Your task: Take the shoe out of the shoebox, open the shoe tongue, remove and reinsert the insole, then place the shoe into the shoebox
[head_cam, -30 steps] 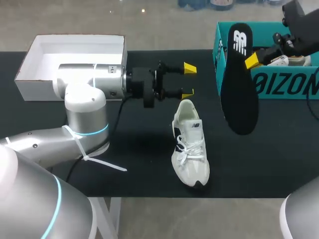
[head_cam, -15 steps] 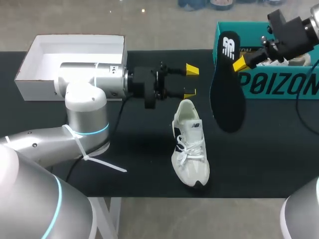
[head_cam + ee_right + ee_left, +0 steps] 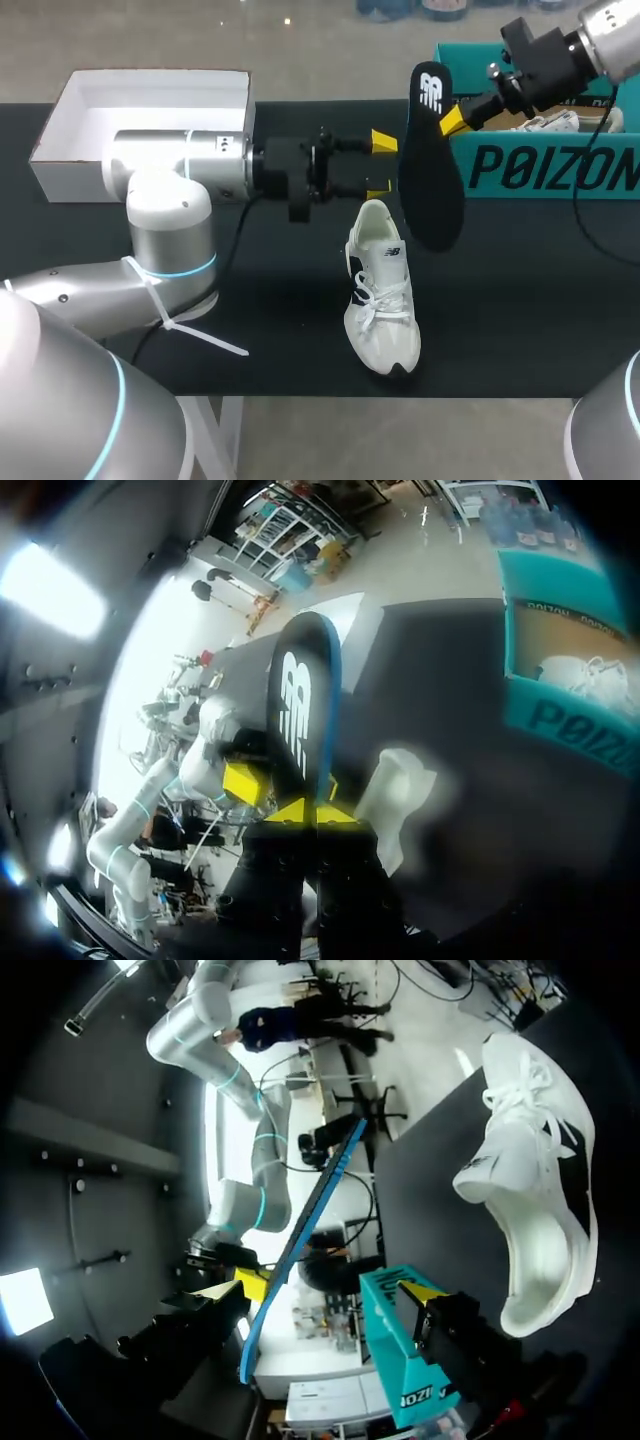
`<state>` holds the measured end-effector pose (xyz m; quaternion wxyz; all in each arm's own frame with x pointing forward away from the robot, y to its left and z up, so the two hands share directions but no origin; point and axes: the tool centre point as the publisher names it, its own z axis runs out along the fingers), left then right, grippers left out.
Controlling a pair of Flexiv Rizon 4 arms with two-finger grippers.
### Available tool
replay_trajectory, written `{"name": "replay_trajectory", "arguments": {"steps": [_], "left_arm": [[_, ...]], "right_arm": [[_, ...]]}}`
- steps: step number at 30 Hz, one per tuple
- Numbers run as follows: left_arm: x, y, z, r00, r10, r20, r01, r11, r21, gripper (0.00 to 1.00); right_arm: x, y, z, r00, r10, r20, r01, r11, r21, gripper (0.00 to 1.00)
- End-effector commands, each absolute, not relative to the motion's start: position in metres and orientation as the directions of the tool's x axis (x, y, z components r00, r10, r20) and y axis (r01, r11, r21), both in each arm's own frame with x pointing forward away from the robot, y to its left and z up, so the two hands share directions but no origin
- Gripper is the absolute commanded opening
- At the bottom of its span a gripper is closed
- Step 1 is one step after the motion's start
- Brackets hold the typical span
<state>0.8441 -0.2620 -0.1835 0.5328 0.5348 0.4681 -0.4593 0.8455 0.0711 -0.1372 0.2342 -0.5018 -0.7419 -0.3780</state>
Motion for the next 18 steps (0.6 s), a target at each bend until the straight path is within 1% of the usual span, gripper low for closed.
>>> {"name": "replay_trajectory", "arguments": {"steps": [1,13,14,15,16,18], "left_arm": [[0.842,-0.263,-0.183,0.134,0.017,-0.991,0.991,0.009,0.134,1.0],[0.843,-0.265,-0.186,0.138,0.013,-0.99,0.99,0.005,0.138,1.0],[0.842,-0.265,-0.186,0.142,0.014,-0.99,0.99,0.007,0.142,0.61],[0.842,-0.265,-0.186,0.143,0.015,-0.99,0.99,0.008,0.143,0.41],[0.842,-0.265,-0.186,0.143,0.014,-0.99,0.99,0.008,0.144,0.34],[0.842,-0.265,-0.186,0.145,0.015,-0.989,0.989,0.007,0.145,0.24]], "right_arm": [[0.859,0.094,-0.146,-0.391,0.547,0.74,0.92,0.256,0.297,0.0],[0.859,0.12,-0.156,-0.395,0.518,0.759,0.917,0.279,0.287,0.0],[0.859,0.12,-0.156,-0.395,0.517,0.759,0.916,0.28,0.287,0.0],[0.86,0.121,-0.156,-0.396,0.516,0.76,0.916,0.28,0.287,0.0],[0.86,0.121,-0.156,-0.396,0.515,0.76,0.916,0.281,0.287,0.0],[0.859,0.121,-0.154,-0.397,0.515,0.76,0.916,0.281,0.288,0.0]]}}
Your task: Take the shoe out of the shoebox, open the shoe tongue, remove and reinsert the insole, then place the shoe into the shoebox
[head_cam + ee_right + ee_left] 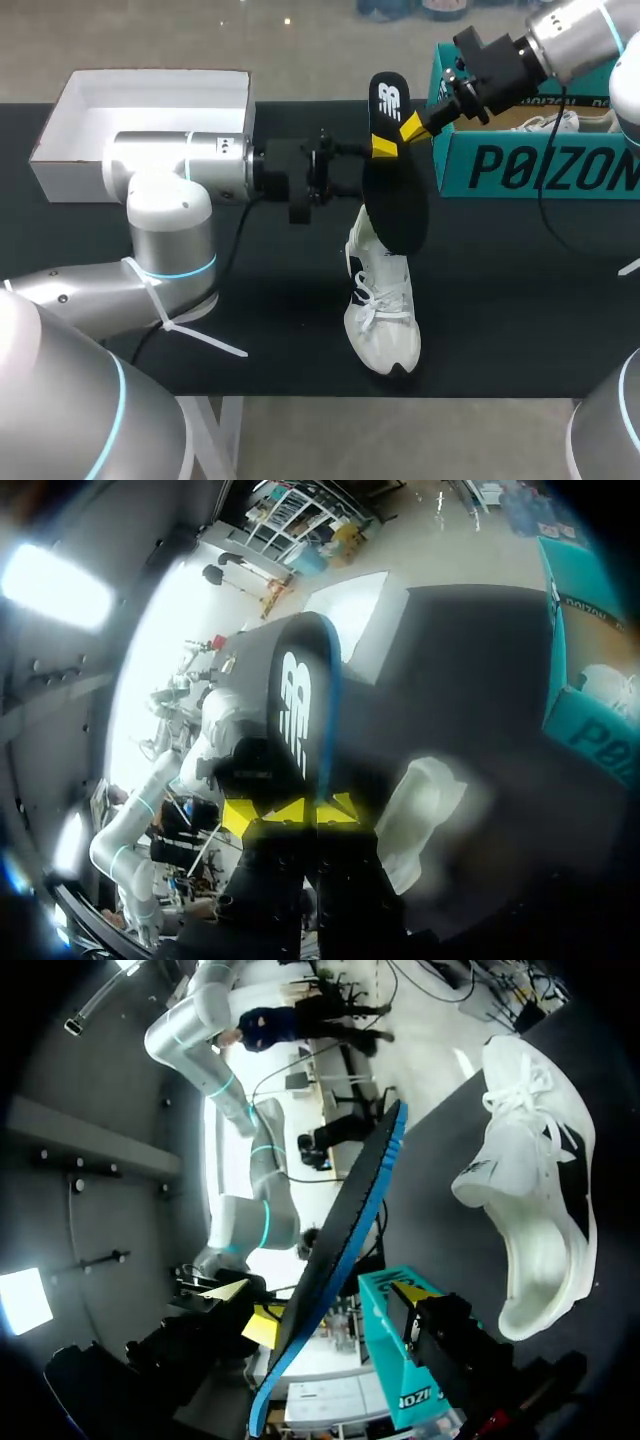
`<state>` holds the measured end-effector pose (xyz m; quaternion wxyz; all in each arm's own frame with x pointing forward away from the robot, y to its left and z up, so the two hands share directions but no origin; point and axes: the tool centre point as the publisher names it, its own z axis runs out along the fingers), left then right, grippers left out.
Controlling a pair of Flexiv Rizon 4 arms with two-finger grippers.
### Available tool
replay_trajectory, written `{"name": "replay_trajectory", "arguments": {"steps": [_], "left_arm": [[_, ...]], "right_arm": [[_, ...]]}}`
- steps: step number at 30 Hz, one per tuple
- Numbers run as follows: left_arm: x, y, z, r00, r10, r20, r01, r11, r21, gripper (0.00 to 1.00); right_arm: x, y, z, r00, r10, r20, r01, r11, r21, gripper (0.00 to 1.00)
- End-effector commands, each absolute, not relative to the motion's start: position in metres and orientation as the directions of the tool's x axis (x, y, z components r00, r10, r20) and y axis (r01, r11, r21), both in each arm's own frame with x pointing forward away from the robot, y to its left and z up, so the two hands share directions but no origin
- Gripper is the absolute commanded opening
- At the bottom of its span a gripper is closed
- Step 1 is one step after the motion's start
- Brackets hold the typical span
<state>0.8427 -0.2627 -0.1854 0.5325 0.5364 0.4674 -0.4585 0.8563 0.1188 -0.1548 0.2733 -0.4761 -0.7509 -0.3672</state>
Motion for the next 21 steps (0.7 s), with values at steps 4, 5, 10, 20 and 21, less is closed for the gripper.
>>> {"name": "replay_trajectory", "arguments": {"steps": [4,5,10,20,21], "left_arm": [[0.8422,-0.2644,-0.1858,0.147,0.012,-0.989,0.989,0.008,0.147,0.18],[0.842,-0.2641,-0.1858,0.147,0.013,-0.989,0.989,0.007,0.147,0.21],[0.8419,-0.2628,-0.185,0.152,0.012,-0.988,0.988,0.003,0.152,0.09],[0.8421,-0.265,-0.184,0.162,0.001,-0.987,0.987,0.001,0.162,0.0],[0.8418,-0.2648,-0.184,0.163,0.0,-0.987,0.987,0.002,0.163,0.0]], "right_arm": [[0.8597,0.1184,-0.1524,-0.396,0.516,0.76,0.916,0.276,0.291,0.0],[0.8596,0.1177,-0.1522,-0.396,0.516,0.76,0.916,0.275,0.291,0.0],[0.8592,0.115,-0.151,-0.393,0.519,0.759,0.918,0.268,0.292,0.0],[0.8538,0.1201,-0.1519,-0.394,0.509,0.765,0.917,0.269,0.293,0.0],[0.8531,0.1204,-0.1524,-0.394,0.509,0.765,0.917,0.27,0.293,0.0]]}}
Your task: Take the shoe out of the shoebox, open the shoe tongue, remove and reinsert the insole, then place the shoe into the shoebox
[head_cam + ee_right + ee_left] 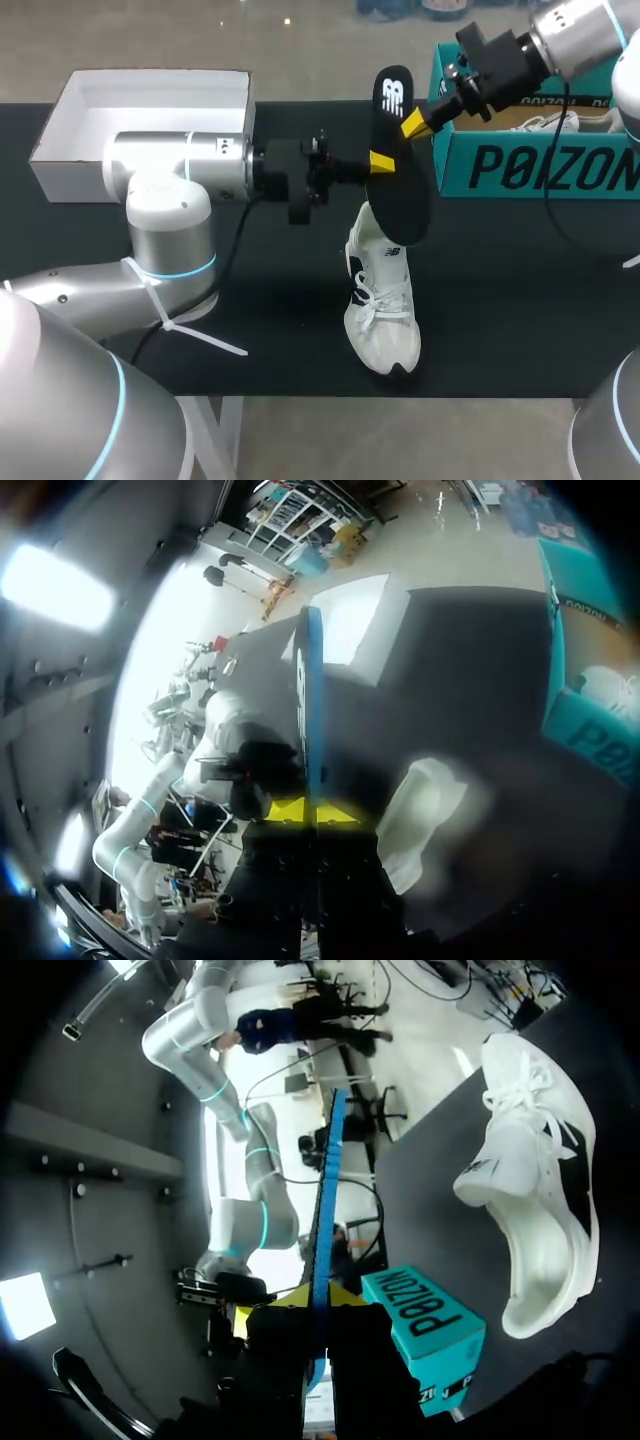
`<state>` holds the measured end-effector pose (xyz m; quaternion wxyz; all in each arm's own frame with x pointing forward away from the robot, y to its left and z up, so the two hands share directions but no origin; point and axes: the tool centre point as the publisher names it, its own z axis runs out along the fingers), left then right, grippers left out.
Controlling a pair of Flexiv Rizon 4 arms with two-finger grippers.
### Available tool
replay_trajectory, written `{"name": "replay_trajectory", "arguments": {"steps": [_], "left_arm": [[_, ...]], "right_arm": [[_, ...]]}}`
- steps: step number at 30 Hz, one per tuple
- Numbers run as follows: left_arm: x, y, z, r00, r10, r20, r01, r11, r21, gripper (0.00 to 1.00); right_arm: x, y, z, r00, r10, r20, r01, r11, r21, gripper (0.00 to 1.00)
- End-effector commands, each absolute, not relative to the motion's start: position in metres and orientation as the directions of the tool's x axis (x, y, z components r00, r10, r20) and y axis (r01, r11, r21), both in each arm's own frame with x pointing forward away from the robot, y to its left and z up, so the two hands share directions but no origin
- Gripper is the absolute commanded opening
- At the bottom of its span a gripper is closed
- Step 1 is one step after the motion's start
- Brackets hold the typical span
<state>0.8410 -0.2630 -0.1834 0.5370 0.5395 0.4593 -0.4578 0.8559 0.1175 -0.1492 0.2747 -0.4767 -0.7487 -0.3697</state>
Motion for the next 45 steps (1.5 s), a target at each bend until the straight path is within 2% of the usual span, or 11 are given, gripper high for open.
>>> {"name": "replay_trajectory", "arguments": {"steps": [1,4,5,6,7,13,19,32,45], "left_arm": [[0.841,-0.264,-0.184,0.163,-0.001,-0.987,0.987,0.003,0.163,0.0],[0.841,-0.263,-0.184,0.165,-0.003,-0.986,0.986,0.006,0.165,0.0],[0.84,-0.263,-0.184,0.166,-0.004,-0.986,0.986,0.007,0.166,0.0],[0.84,-0.263,-0.185,0.166,-0.004,-0.986,0.986,0.008,0.166,0.0],[0.84,-0.262,-0.185,0.166,-0.005,-0.986,0.986,0.009,0.166,0.0],[0.838,-0.258,-0.188,0.162,-0.003,-0.987,0.987,0.019,0.162,0.0],[0.839,-0.255,-0.194,0.147,0.014,-0.989,0.989,0.019,0.148,0.0],[0.845,-0.255,-0.204,0.119,0.025,-0.993,0.993,0.005,0.119,0.0],[0.852,-0.263,-0.21,0.109,0.036,-0.993,0.994,-0.027,0.108,0.0]], "right_arm": [[0.852,0.12,-0.153,-0.393,0.509,0.766,0.918,0.269,0.292,0.0],[0.85,0.119,-0.155,-0.381,0.536,0.753,0.924,0.256,0.285,0.0],[0.849,0.117,-0.155,-0.373,0.542,0.753,0.927,0.252,0.278,0.12],[0.849,0.115,-0.156,-0.361,0.552,0.751,0.932,0.247,0.267,0.61],[0.848,0.113,-0.158,-0.361,0.559,0.747,0.932,0.242,0.269,1.0],[0.841,0.096,-0.157,-0.351,0.598,0.72,0.936,0.213,0.279,1.0],[0.829,0.08,-0.139,-0.418,0.655,0.63,0.907,0.267,0.325,1.0],[0.775,0.057,-0.053,-0.59,0.728,0.349,0.791,0.437,0.427,1.0],[0.731,0.025,0.012,-0.62,0.755,0.214,0.741,0.472,0.478,1.0]]}}
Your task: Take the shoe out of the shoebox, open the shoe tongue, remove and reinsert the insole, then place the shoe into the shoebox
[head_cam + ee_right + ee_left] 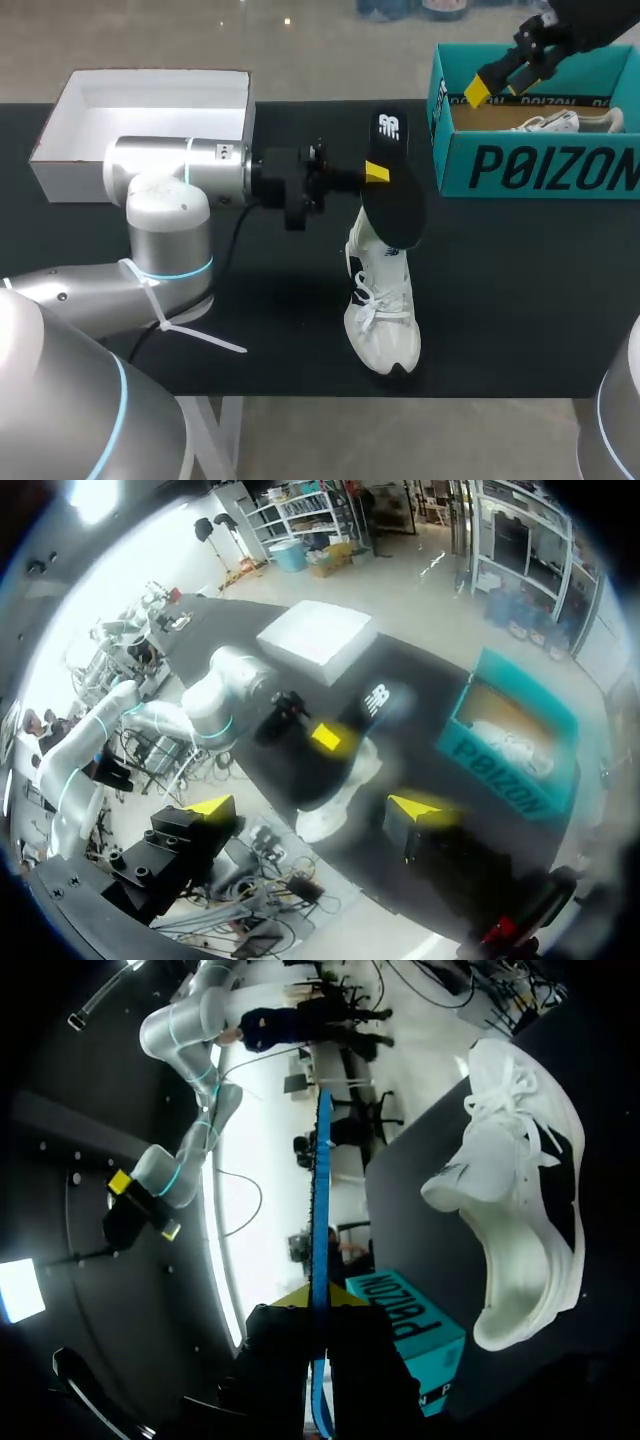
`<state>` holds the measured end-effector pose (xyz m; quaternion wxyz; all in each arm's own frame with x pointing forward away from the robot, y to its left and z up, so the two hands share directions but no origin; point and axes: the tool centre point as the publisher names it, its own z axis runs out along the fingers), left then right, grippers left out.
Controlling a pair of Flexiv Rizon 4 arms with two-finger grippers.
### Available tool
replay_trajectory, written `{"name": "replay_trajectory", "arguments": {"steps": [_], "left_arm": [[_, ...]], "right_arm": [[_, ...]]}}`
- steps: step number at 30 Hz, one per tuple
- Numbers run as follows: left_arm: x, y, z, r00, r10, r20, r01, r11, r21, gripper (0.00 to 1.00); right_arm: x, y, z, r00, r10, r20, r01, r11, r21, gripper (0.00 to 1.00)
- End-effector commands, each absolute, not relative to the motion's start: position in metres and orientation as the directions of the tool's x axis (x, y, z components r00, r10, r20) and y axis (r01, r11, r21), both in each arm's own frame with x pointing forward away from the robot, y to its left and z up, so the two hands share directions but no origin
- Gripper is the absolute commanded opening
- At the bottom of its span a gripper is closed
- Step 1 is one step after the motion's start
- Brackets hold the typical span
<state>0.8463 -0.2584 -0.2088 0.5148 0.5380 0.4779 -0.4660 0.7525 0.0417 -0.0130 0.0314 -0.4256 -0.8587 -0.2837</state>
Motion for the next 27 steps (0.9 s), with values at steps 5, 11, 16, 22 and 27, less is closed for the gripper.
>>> {"name": "replay_trajectory", "arguments": {"steps": [5,11,16,22,27], "left_arm": [[0.8537,-0.266,-0.211,0.107,0.038,-0.994,0.994,-0.041,0.105,0.0],[0.8545,-0.267,-0.2113,0.109,0.039,-0.993,0.993,-0.046,0.107,0.0],[0.8538,-0.269,-0.2115,0.084,0.05,-0.995,0.996,-0.033,0.082,0.0],[0.8538,-0.269,-0.2115,0.084,0.05,-0.995,0.996,-0.033,0.082,0.0],[0.8538,-0.269,-0.2115,0.084,0.05,-0.995,0.996,-0.033,0.082,0.0]], "right_arm": [[0.7259,0.0274,0.0201,-0.634,0.749,0.194,0.721,0.48,0.5,1.0],[0.7223,0.0271,0.0222,-0.628,0.764,0.15,0.721,0.498,0.481,1.0],[0.7218,0.0275,0.0226,-0.622,0.768,0.153,0.727,0.493,0.478,1.0],[0.7218,0.0275,0.0226,-0.622,0.768,0.153,0.727,0.493,0.478,1.0],[0.7218,0.0275,0.0226,-0.622,0.768,0.153,0.727,0.493,0.478,1.0]]}}
